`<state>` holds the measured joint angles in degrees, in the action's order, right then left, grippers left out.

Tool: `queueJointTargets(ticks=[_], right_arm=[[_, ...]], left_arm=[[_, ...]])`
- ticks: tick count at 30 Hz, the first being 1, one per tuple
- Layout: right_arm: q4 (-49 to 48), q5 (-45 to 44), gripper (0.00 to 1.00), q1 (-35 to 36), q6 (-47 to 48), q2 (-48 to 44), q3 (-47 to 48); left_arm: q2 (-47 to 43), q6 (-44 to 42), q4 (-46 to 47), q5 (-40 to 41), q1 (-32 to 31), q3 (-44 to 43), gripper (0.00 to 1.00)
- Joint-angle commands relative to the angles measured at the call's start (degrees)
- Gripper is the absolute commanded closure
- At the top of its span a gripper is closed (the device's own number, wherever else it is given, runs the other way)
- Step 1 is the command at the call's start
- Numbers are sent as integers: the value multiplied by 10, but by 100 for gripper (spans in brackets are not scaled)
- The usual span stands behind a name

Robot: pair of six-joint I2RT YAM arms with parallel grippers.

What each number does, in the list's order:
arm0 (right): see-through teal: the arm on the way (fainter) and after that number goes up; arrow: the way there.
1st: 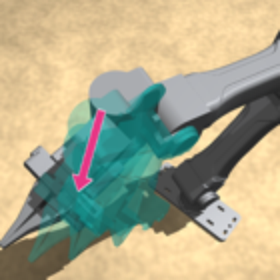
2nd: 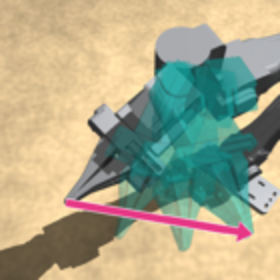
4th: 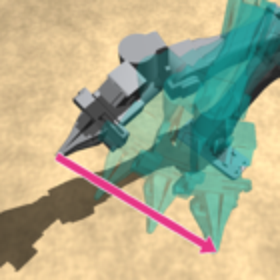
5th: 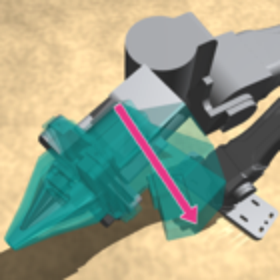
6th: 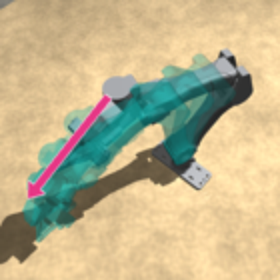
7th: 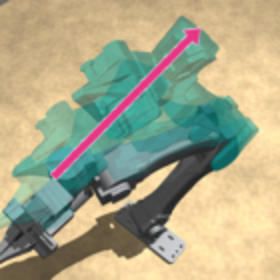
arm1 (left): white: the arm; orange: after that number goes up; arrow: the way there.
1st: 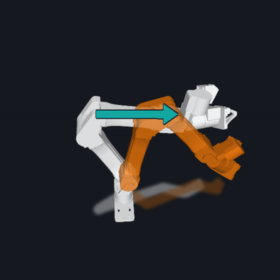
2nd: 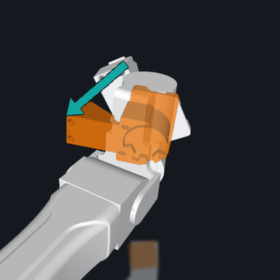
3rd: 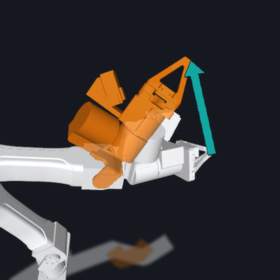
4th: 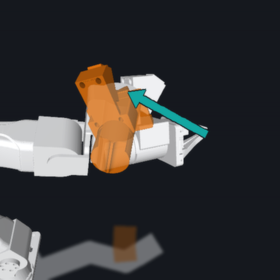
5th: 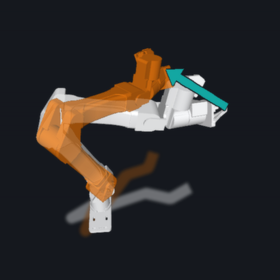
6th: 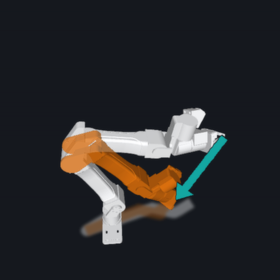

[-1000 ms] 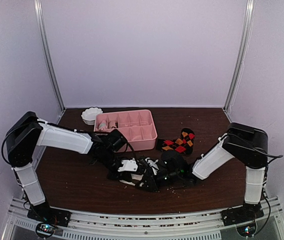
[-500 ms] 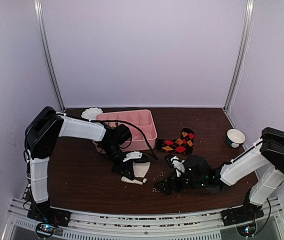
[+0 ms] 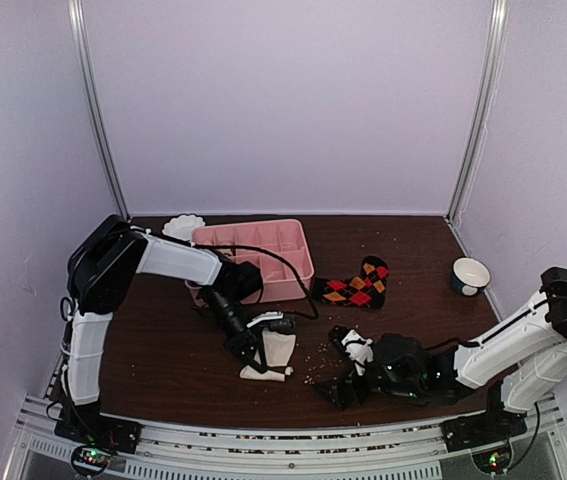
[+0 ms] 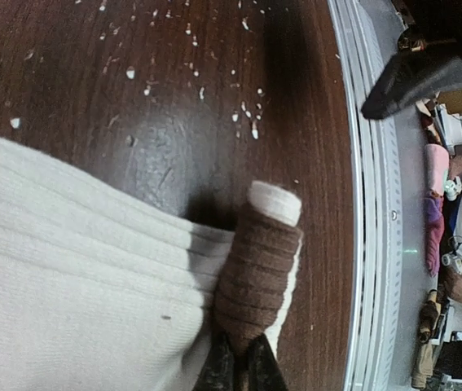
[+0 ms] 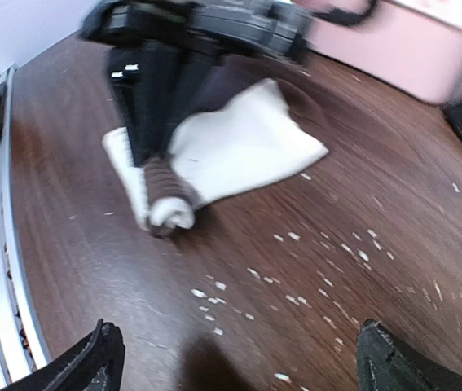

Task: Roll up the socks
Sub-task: Roll the sock.

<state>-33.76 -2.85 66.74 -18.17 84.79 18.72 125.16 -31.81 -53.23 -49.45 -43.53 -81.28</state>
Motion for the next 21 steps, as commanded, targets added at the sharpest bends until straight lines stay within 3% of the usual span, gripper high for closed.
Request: queueJointTargets(ticks=[1,3,9,21], right_arm=[[21,-45,0,38,112,16,26],[8,-49,5,56,153,19,37],[74,-11,34,75,239,78,139],[104,0,53,70,312,209,268]], left_arm=[[28,39,-3,70,0,-9,100],[33,49,-3,85,0,-17,100],[49,59,-10,96,-1,-28,100],[51,55,-15,120,-14,-42,100]])
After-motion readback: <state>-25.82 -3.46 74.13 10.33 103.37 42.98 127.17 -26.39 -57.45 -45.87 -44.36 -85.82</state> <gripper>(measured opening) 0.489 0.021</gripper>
